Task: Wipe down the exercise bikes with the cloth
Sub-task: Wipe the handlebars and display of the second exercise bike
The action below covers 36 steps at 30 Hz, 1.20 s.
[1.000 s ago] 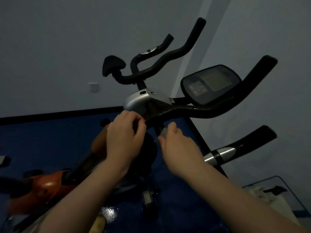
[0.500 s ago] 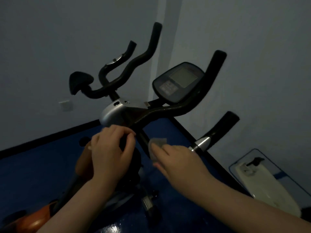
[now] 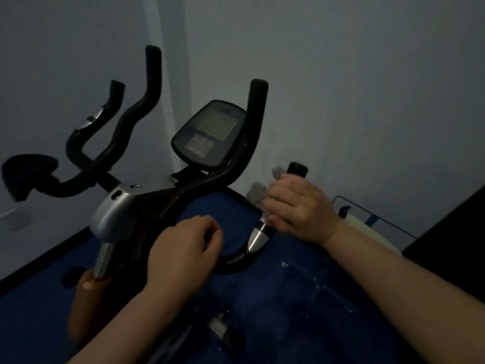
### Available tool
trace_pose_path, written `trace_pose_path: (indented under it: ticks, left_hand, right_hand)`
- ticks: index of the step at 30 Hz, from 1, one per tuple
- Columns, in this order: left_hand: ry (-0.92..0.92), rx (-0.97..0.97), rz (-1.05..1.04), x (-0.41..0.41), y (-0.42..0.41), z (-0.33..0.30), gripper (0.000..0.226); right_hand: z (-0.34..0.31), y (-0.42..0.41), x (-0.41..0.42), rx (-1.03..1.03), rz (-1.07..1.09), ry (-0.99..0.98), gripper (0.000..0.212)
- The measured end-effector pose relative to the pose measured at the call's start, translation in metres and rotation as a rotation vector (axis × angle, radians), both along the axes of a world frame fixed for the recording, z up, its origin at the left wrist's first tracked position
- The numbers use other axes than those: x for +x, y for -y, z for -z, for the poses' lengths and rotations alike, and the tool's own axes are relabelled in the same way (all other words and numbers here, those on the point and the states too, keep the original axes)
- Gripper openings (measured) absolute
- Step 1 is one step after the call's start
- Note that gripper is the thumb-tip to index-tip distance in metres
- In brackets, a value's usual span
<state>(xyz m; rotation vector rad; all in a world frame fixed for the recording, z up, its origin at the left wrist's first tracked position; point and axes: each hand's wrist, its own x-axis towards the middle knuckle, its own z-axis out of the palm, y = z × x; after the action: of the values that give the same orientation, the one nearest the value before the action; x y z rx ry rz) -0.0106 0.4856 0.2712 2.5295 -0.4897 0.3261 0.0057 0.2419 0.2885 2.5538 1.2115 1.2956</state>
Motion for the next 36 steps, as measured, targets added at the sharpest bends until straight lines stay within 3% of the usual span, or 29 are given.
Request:
trace_pose_path:
  ticks: [3,5,8,11,15,21,24,26,28,29,31,34,36]
  left_hand:
    - [-0.004,-0.010,-0.010,-0.001,-0.001,-0.001,0.011]
    - [-0.008,-0.028,-0.020,-0.003,-0.001,-0.001,0.012]
    - [0.000,-0.013,-0.006,-0.001,0.000,-0.001,0.012]
    - [0.007,0.018,0.001,0.000,0.000,-0.001,0.012]
    - [-0.018,-0.012,-0.052,-0.002,0.001,-0.001,0.011]
    - [-0.016,-0.031,-0.084,-0.002,0.002,0.001,0.010]
    - [-0.017,-0.045,-0.116,-0.002,0.003,0.001,0.011]
    - [-0.016,-0.074,-0.137,-0.004,0.004,0.001,0.010]
    - [-0.004,-0.133,-0.163,-0.005,0.003,0.000,0.009]
    - [0.003,-0.175,-0.169,-0.006,0.003,0.000,0.009]
    - [0.032,-0.303,-0.161,-0.006,0.001,-0.001,0.011]
    - [0.133,-0.540,-0.145,-0.012,-0.002,-0.002,0.013]
    - [0.212,-0.552,-0.199,-0.018,-0.008,0.000,0.016]
  right_hand:
    - [0.019,-0.017,-0.006,0.253,0.207,0.031,0.023]
    - [0.045,-0.040,-0.019,0.334,0.186,-0.033,0.020]
    - [0.017,-0.018,-0.008,0.007,-0.038,-0.088,0.030]
    - [-0.033,0.016,0.021,-0.258,-0.051,0.054,0.030]
    - [-0.038,0.026,0.033,-0.155,0.033,0.071,0.027]
    - [-0.026,0.011,0.031,0.517,0.153,-0.164,0.029]
    - [-0.018,-0.014,0.024,1.213,0.344,-0.283,0.034]
    - [-0.008,-0.038,0.014,1.733,0.426,-0.256,0.031]
    - [0.012,-0.069,-0.007,2.004,0.400,-0.288,0.025]
    - [0.025,-0.088,-0.020,2.021,0.373,-0.323,0.019]
    - [0.038,-0.119,-0.046,1.833,0.331,-0.351,0.022]
    - [0.041,-0.117,-0.049,1.360,0.299,-0.289,0.032]
    - [0.035,-0.107,-0.047,0.959,0.360,-0.296,0.032]
